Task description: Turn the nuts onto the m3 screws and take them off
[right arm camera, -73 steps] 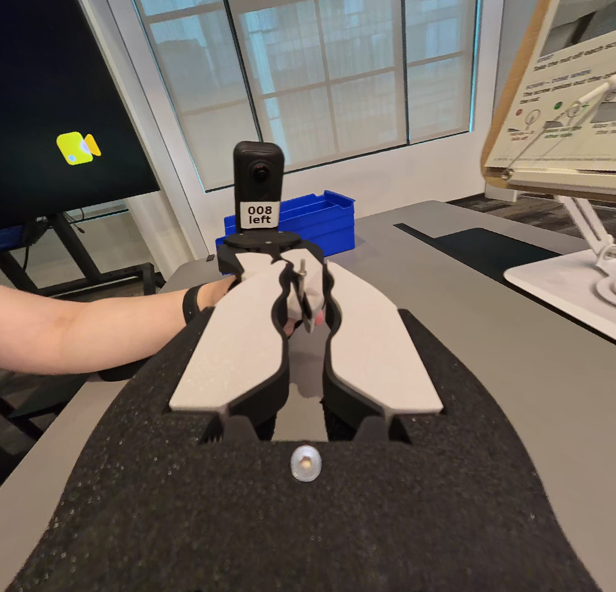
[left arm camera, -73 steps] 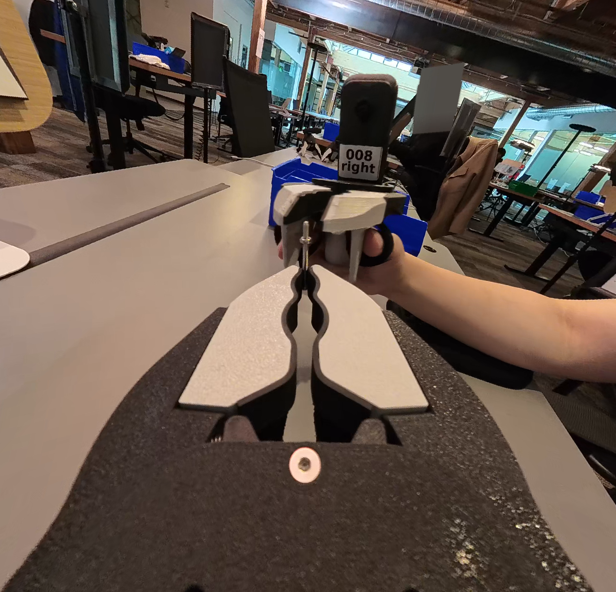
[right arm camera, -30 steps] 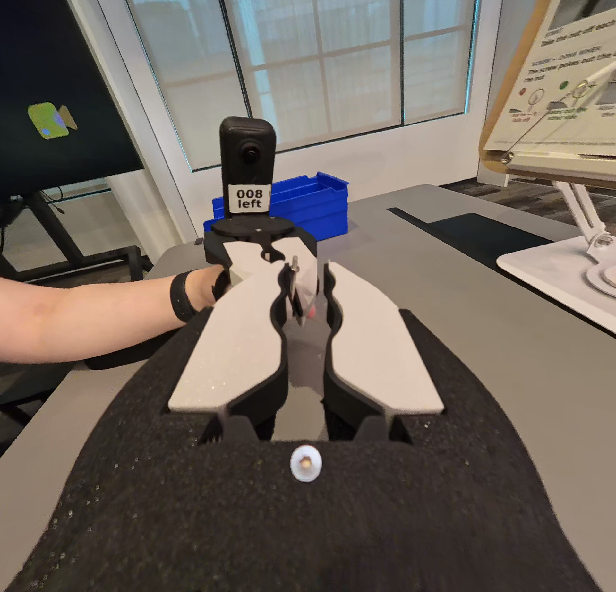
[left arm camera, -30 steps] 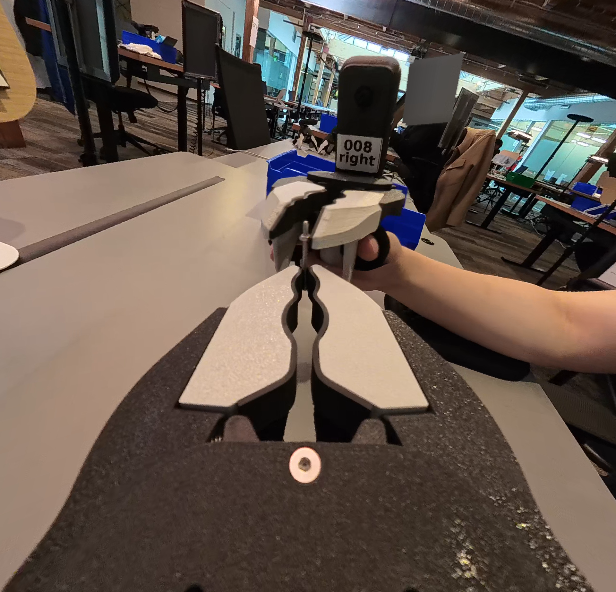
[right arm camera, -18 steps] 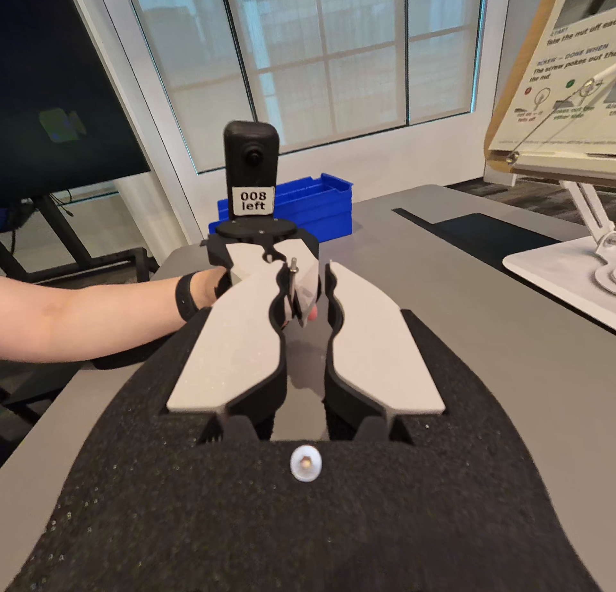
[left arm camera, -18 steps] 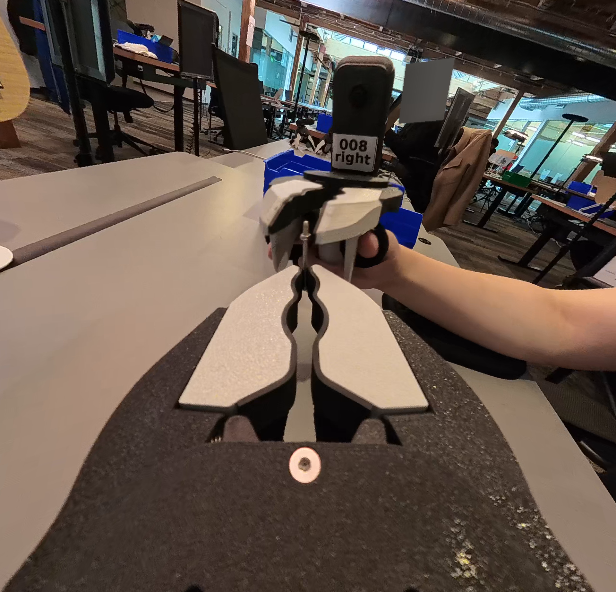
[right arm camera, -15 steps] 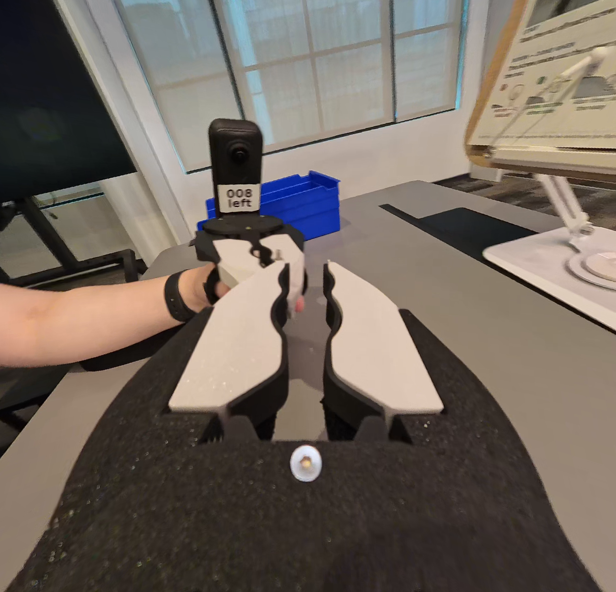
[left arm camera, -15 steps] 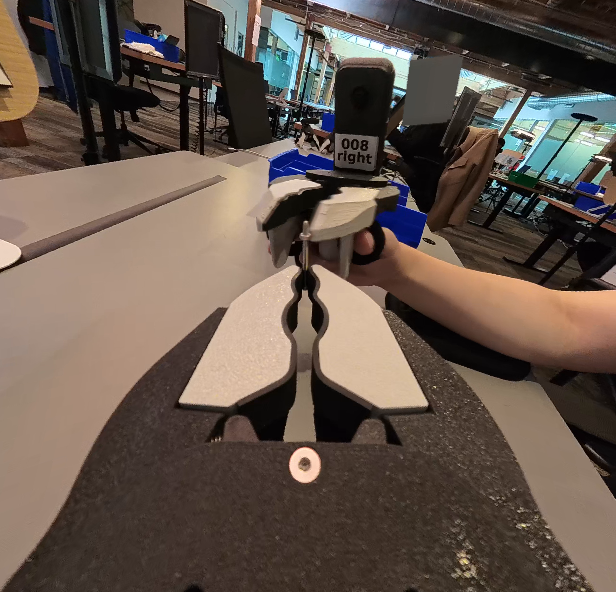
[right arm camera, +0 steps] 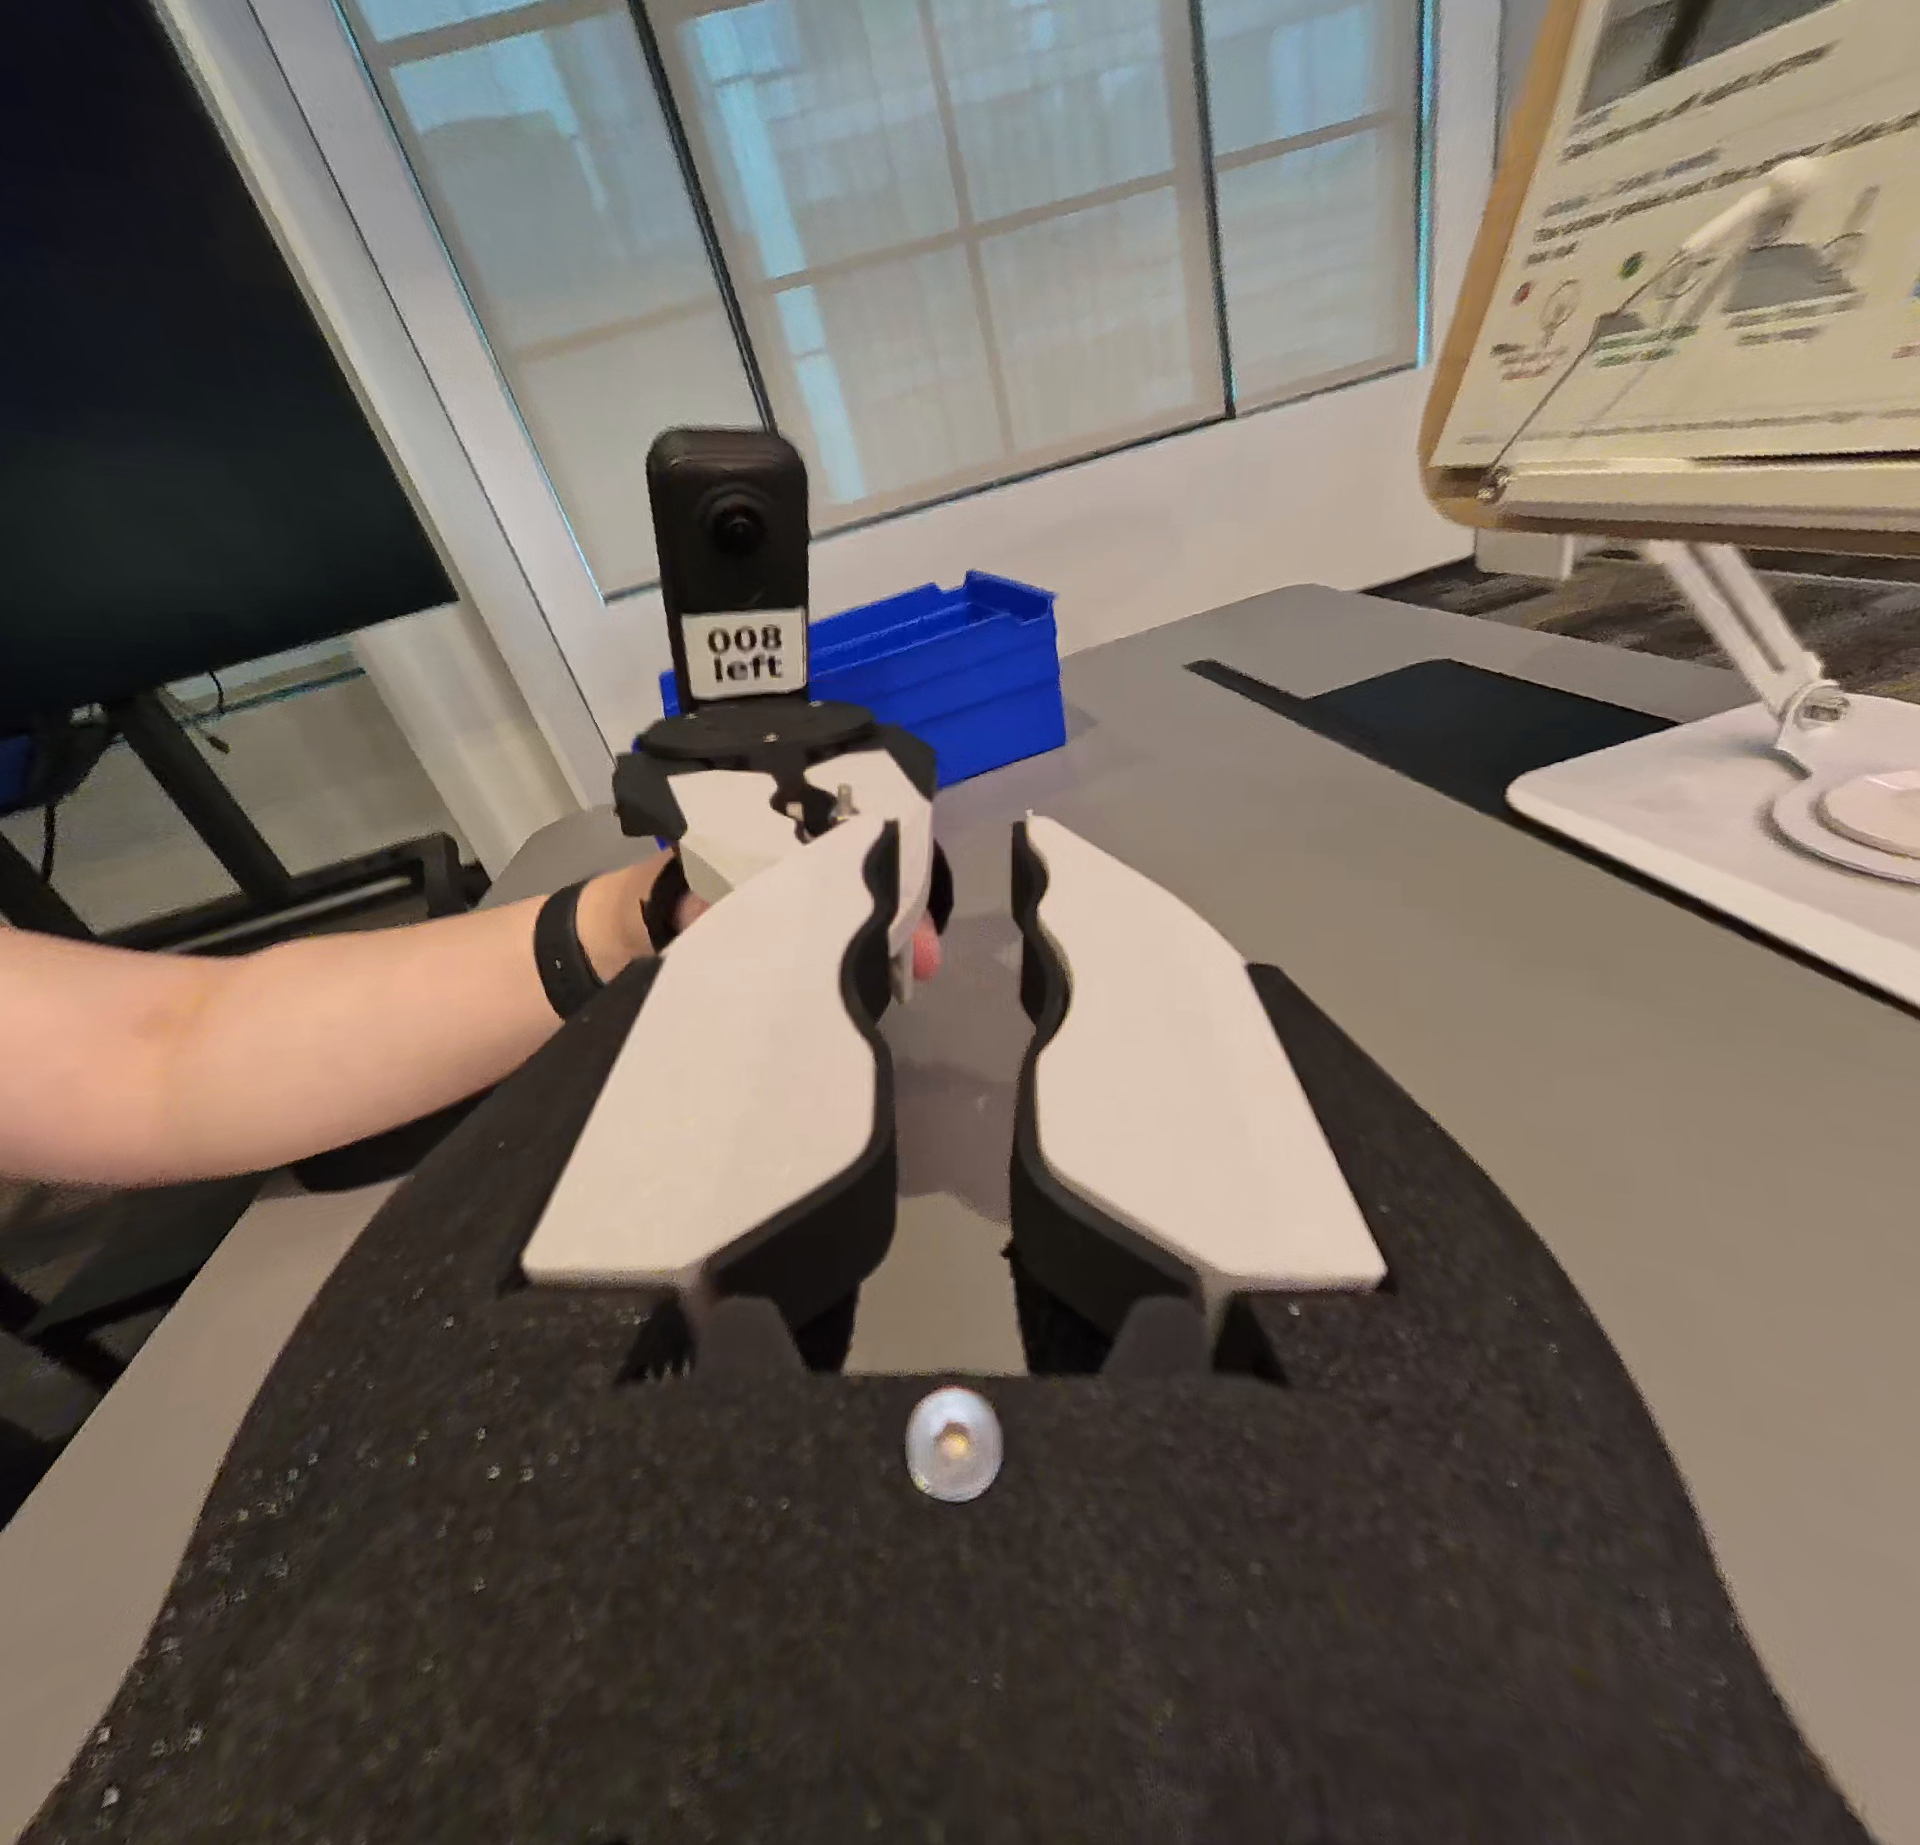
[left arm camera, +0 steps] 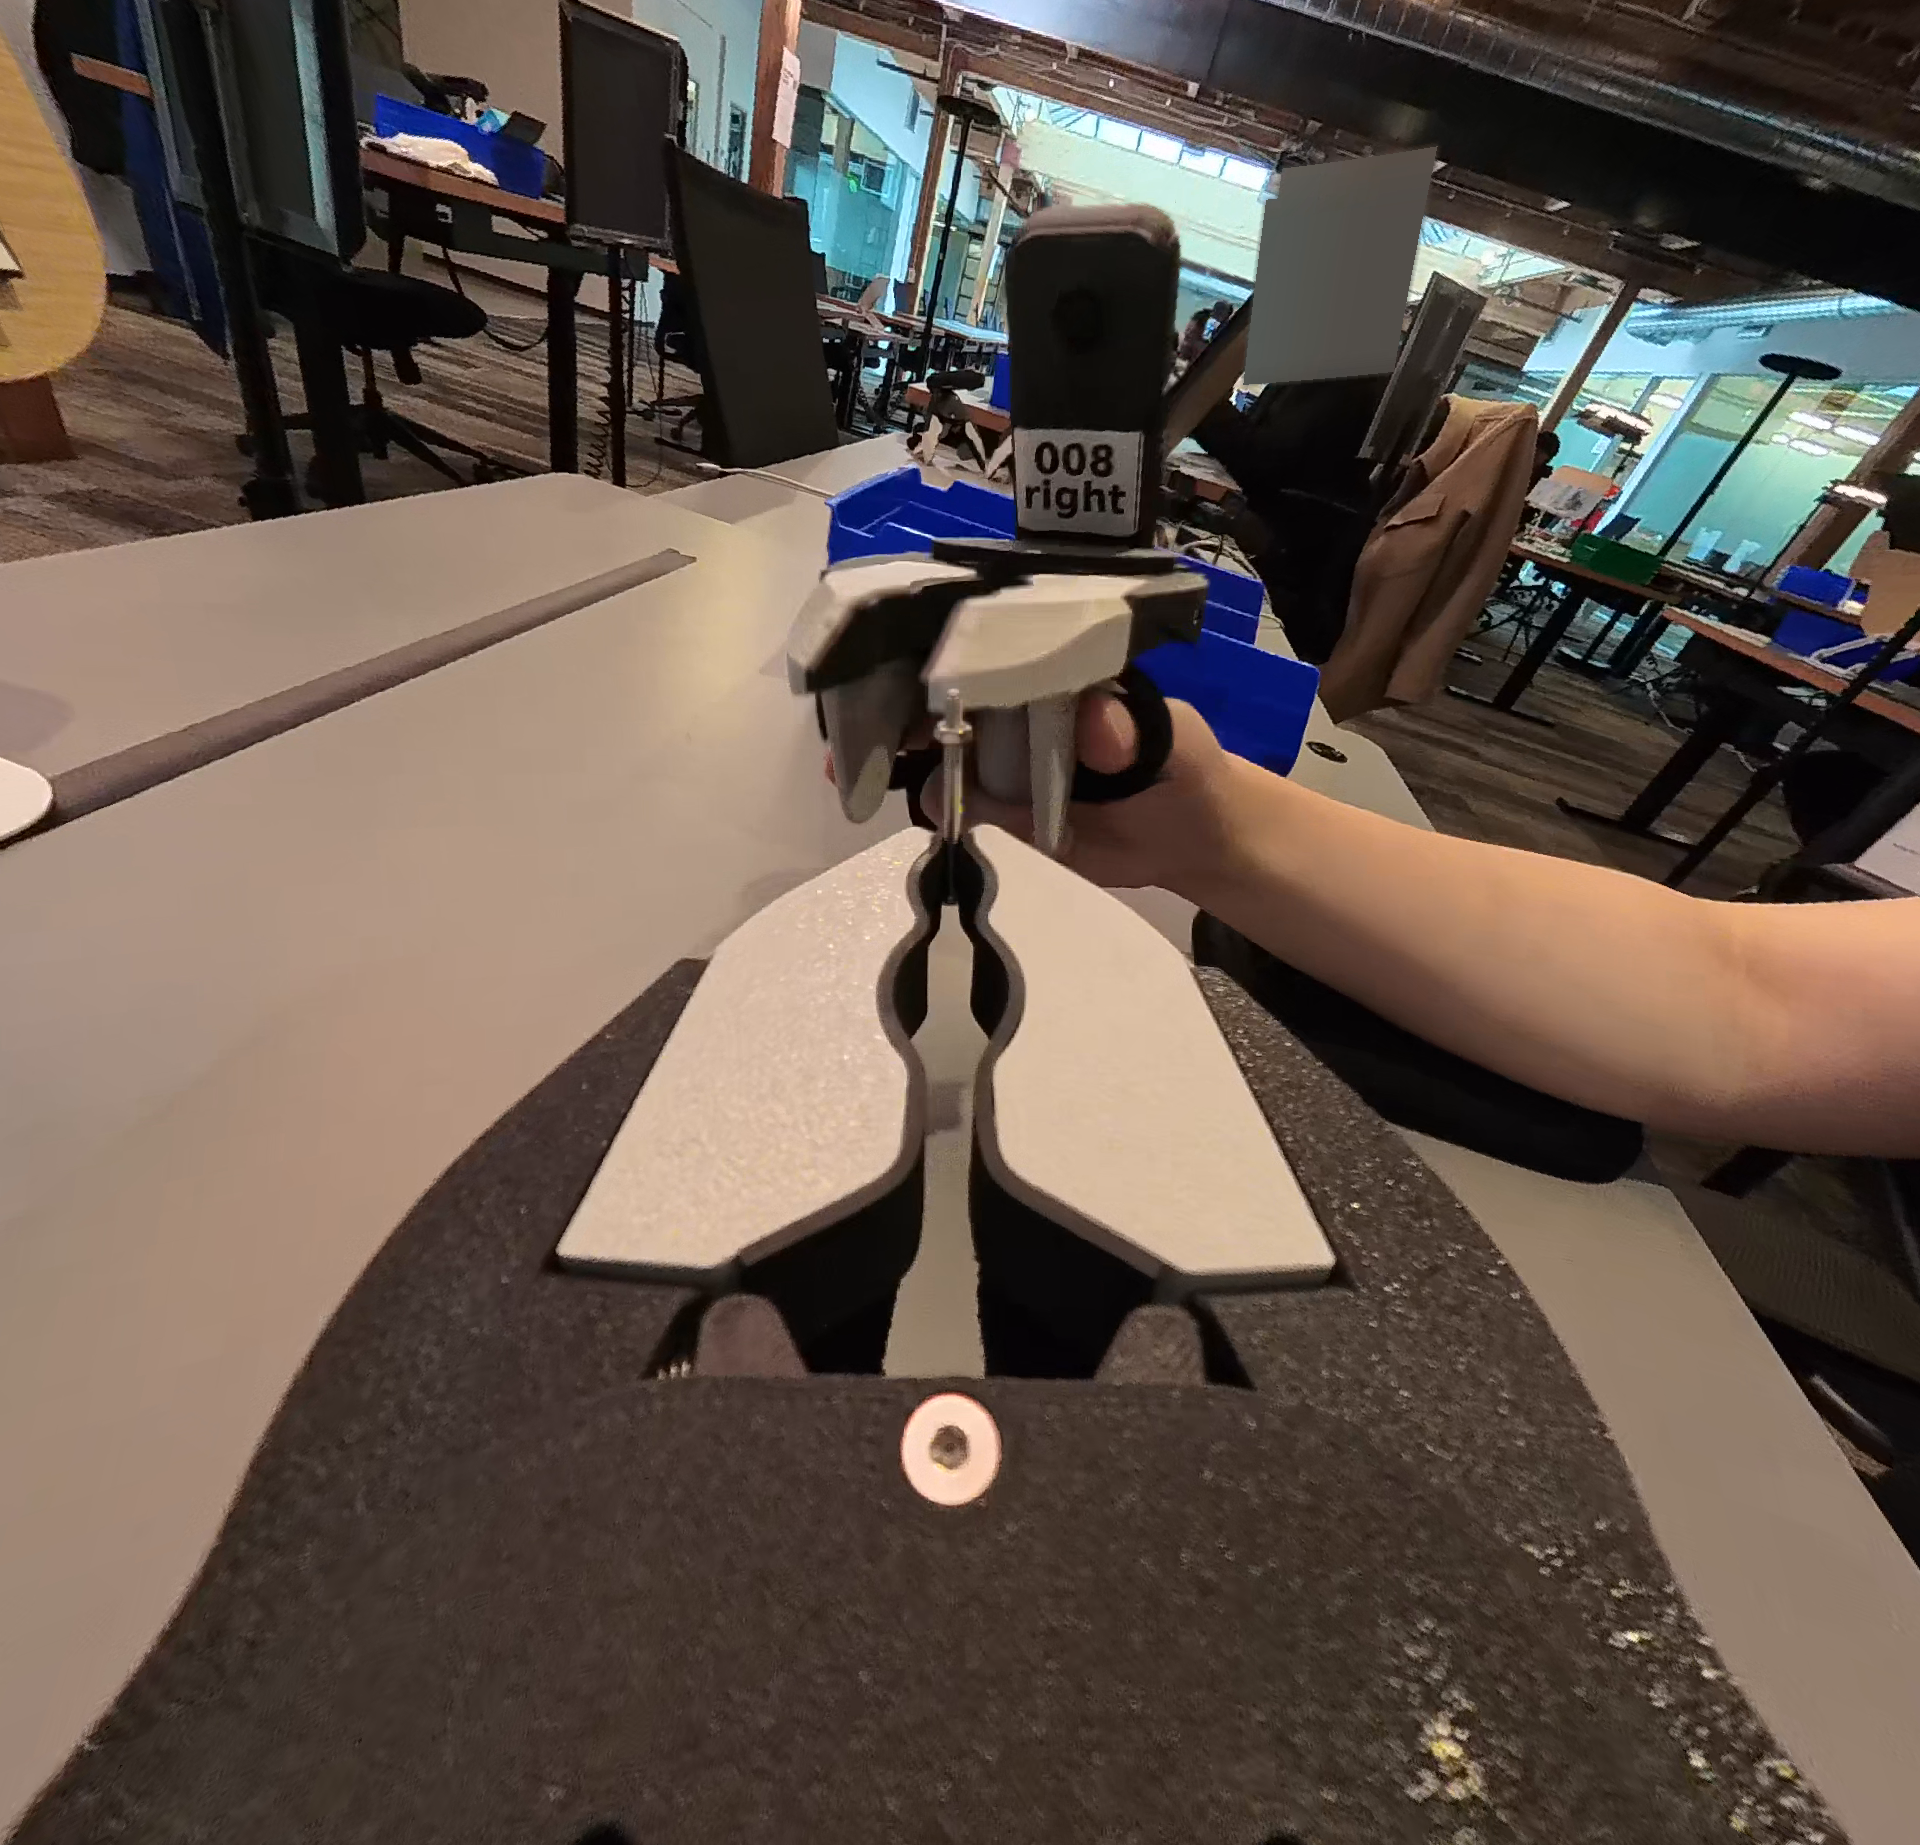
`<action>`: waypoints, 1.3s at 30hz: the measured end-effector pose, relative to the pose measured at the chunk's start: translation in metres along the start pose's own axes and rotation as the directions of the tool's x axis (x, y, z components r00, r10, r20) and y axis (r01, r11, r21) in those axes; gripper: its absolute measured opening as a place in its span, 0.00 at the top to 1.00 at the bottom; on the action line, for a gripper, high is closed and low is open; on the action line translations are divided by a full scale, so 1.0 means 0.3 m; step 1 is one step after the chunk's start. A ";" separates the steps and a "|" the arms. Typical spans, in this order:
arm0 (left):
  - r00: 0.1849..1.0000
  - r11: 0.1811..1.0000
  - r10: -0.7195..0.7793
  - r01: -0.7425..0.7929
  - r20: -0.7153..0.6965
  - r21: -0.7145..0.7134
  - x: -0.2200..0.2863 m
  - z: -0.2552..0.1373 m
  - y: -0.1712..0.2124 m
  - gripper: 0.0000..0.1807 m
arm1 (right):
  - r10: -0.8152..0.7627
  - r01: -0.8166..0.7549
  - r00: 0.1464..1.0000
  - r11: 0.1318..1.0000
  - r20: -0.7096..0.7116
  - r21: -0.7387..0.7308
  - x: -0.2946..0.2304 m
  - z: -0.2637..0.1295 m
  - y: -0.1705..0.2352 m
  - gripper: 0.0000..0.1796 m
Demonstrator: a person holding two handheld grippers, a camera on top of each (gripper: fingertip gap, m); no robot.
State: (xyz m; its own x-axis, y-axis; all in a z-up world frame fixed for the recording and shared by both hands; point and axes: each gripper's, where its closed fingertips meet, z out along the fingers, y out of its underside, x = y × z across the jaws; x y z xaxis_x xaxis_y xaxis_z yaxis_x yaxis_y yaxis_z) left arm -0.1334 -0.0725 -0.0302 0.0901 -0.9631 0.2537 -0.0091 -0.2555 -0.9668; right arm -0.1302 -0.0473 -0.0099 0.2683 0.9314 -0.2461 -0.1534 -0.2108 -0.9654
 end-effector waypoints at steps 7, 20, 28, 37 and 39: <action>1.000 1.000 0.004 -0.004 -0.008 -0.005 0.005 0.005 0.003 0.99 | -0.036 0.036 0.997 0.999 0.073 0.004 -0.070 0.038 -0.014 0.87; 1.000 1.000 0.007 -0.007 -0.006 -0.006 0.004 0.002 0.002 0.99 | -0.027 0.029 0.996 0.999 0.080 -0.024 -0.070 0.052 0.011 0.88; 1.000 1.000 0.005 -0.005 0.000 -0.003 0.000 -0.002 0.000 0.99 | 0.020 -0.019 0.998 1.000 0.056 -0.019 -0.024 0.025 0.030 0.90; 1.000 1.000 0.012 -0.012 0.007 -0.012 -0.001 0.000 0.004 0.99 | 0.009 -0.009 0.998 1.000 0.065 0.002 -0.040 0.043 0.019 0.88; 1.000 1.000 0.006 -0.006 0.000 -0.005 -0.001 -0.002 0.002 0.99 | 0.031 -0.031 0.999 1.000 0.035 0.006 -0.011 0.027 0.020 0.91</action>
State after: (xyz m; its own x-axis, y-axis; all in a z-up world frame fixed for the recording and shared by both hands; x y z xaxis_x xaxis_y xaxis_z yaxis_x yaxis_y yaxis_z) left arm -0.1340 -0.0725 -0.0307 0.0902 -0.9647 0.2476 -0.0142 -0.2498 -0.9682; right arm -0.1397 -0.0493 -0.0143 0.2301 0.9343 -0.2723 -0.1673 -0.2377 -0.9568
